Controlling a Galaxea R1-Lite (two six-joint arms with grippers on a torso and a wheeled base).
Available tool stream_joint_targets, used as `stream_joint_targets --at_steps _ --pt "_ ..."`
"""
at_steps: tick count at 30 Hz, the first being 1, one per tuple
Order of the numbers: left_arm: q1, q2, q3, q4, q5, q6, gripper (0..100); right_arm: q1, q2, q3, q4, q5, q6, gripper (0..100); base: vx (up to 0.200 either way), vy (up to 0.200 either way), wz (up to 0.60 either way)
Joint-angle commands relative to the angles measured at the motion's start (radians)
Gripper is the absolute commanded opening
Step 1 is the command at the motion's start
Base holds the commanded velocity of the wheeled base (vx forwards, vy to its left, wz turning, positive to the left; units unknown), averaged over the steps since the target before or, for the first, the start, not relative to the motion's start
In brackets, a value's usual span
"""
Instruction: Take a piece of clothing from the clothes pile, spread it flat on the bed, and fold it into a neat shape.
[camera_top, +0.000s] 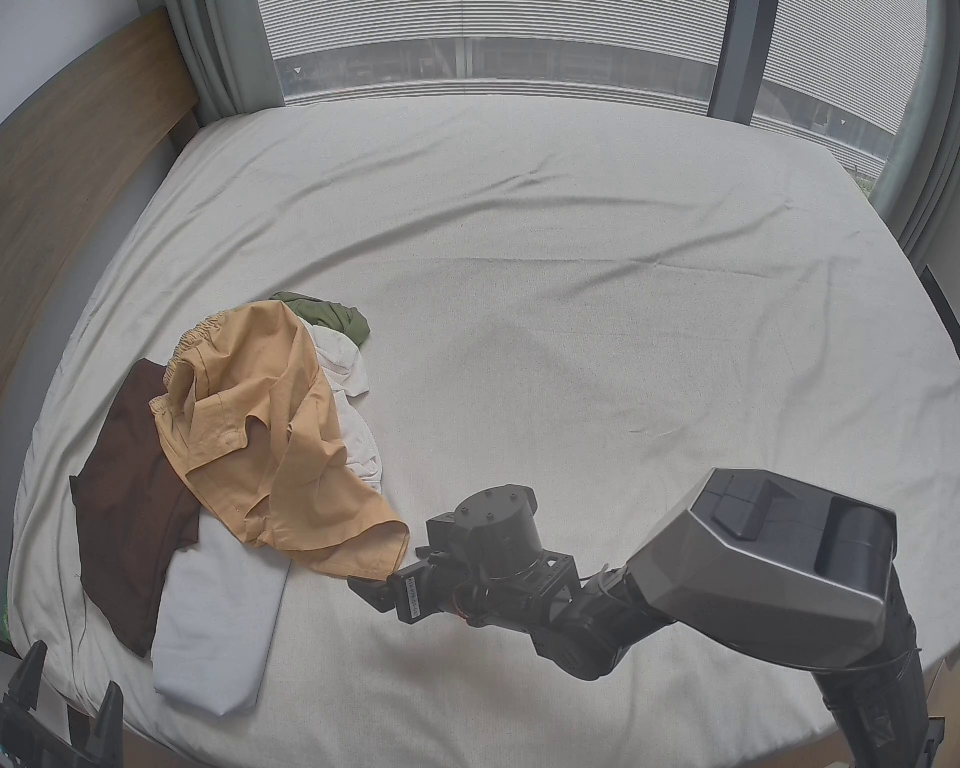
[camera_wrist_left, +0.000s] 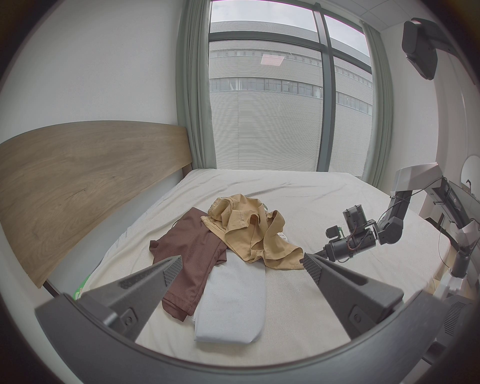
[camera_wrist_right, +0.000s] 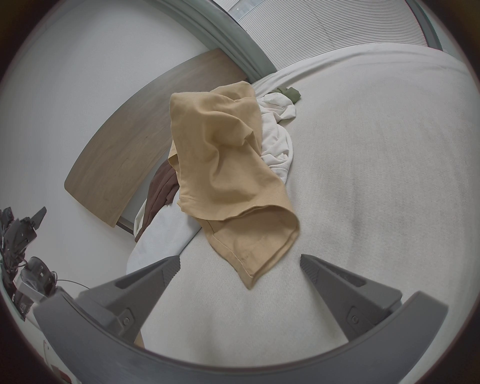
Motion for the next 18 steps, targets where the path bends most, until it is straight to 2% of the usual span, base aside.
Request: stream_joint_targets --at_steps 1,6,7,18 --pt "0.001 -0.016 0.018 0.000 0.000 0.000 100 0.011 0.039 -0.036 0.010 -0.002 0.010 100 0.000 0.000 0.00" --pt "0.001 -0.016 0.018 0.000 0.000 0.000 100 0.016 0.067 -0.077 0.011 -0.012 0.027 100 0.000 0.000 0.00" --pt "0.001 -0.016 0.018 0.000 0.000 0.000 100 0.016 0.078 -0.094 0.011 -0.024 0.028 0 0.000 0.000 0.00" --pt "0.001 -0.016 0.018 0.000 0.000 0.000 100 0.022 0.105 -0.124 0.005 -0.064 0.056 0 0.000 0.000 0.00"
